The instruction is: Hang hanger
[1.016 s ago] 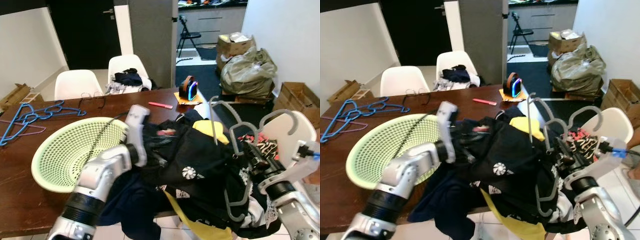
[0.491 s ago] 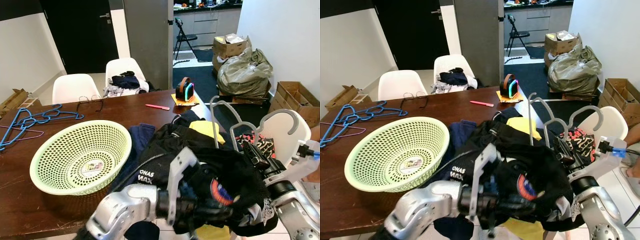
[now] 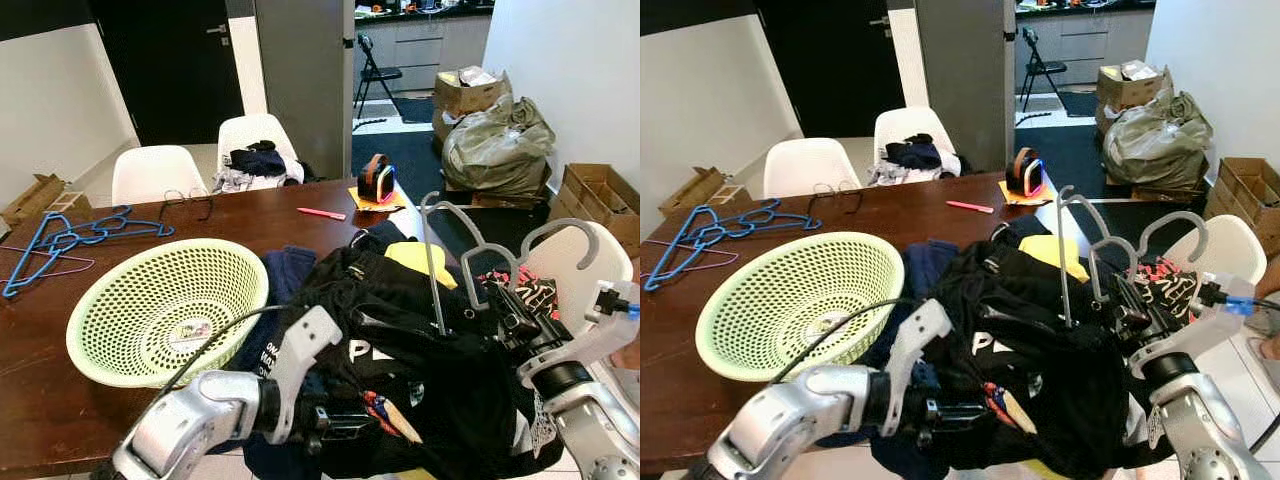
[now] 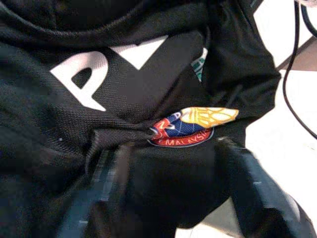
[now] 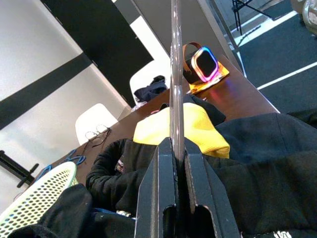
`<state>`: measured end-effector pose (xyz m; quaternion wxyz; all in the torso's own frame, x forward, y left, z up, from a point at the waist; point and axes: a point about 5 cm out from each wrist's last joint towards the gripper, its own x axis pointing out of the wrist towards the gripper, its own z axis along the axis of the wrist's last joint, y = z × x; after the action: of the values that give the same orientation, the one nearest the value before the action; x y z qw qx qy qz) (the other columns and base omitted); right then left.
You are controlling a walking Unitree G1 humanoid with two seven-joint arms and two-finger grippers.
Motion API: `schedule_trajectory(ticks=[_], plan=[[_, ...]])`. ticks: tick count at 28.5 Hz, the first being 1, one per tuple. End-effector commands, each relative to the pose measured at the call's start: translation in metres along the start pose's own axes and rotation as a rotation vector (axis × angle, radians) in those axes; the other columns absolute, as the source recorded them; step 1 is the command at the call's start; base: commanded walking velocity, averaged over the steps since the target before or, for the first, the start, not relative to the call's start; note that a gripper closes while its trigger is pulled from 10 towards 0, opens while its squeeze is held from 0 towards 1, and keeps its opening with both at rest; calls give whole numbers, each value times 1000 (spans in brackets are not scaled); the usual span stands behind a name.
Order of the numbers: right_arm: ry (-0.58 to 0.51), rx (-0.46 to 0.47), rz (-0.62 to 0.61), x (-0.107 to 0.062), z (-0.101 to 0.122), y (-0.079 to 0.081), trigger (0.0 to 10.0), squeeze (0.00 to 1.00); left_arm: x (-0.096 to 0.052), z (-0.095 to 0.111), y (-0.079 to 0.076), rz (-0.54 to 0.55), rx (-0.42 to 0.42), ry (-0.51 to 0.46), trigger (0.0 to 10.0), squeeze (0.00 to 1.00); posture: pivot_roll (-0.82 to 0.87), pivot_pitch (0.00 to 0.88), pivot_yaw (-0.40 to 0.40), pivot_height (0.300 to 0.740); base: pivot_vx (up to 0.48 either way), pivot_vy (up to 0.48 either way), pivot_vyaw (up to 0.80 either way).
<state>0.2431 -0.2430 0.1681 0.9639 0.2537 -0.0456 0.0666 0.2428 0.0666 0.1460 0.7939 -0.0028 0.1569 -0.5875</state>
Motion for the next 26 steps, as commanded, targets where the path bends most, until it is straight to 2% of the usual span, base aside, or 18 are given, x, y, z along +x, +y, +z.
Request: schedule_trajectory(ticks=[1, 2, 4, 5, 6, 7, 12, 13, 15, 18, 19, 22, 23, 24, 25, 26], plan=[[2, 12, 3, 0, -1, 1, 10000, 0, -9, 9, 7, 42, 45, -16, 10000, 1000, -129, 0, 25, 740, 0, 0, 0], [2, 11, 2, 0, -1, 1, 10000, 0, -16, 21, 11, 55, 61, -58, 10000, 1000, -129, 0, 25, 740, 0, 0, 0], [2, 11, 2, 0, -1, 1, 10000, 0, -16, 21, 11, 55, 61, -58, 10000, 1000, -129, 0, 25, 740, 0, 0, 0], [2, 10, 2, 0, -1, 1, 10000, 0, -24, 30, 13, 58, 84, -76, 10000, 1000, -131, 0, 26, 740, 0, 0, 0], [2, 10, 2, 0, -1, 1, 10000, 0, -24, 30, 13, 58, 84, -76, 10000, 1000, -131, 0, 26, 740, 0, 0, 0], [3, 9, 1, 0, -1, 0, 10000, 0, -33, 38, 12, 34, 118, -76, 10000, 1000, -131, 0, 26, 740, 0, 0, 0], [3, 8, 0, 0, 0, 0, 10000, 0, -47, 48, 8, -7, 174, -78, 10000, 1000, -129, 0, 28, 740, 0, 0, 0], [2, 8, 0, 0, 0, 0, 10000, 0, -56, 57, 8, -16, 188, -122, 10000, 1000, -129, 0, 28, 740, 0, 0, 0], [1, 8, -1, 0, 0, 0, 10000, 0, -61, 63, 10, -11, 194, -158, 10000, 1000, -130, 0, 29, 740, 0, 0, 0], [1, 8, -1, 0, 0, 0, 10000, 0, -61, 63, 10, -11, 194, -158, 10000, 1000, -130, 0, 29, 740, 0, 0, 0], [1, 9, -1, -1, 0, 0, 10000, 0, -67, 67, 22, 75, 236, -170, 10000, 1000, -130, 0, 29, 740, 0, 0, 0], [1, 9, -1, -1, 0, 0, 10000, 0, -67, 67, 22, 75, 236, -170, 10000, 1000, -130, 0, 29, 740, 0, 0, 0], [1, 9, -1, -1, 0, 0, 10000, 0, -71, 68, 38, 195, 316, -182, 10000, 0, -130, 0, 29, 740, 0, 0, 0], [1, 9, -1, -2, 0, 0, 10000, 0, -70, 71, 54, 322, 442, -200, 10000, 0, -133, 0, 31, 740, 0, 0, 0], [1, 9, -1, -2, 0, 0, 10000, 0, -70, 71, 54, 322, 442, -200, 10000, 0, -133, 0, 31, 740, 0, 0, 0], [1, 9, -1, -2, 0, 0, 10000, 0, -65, 70, 63, 387, 572, -187, 10000, 0, -135, 0, 31, 740, 0, 0, 0]])
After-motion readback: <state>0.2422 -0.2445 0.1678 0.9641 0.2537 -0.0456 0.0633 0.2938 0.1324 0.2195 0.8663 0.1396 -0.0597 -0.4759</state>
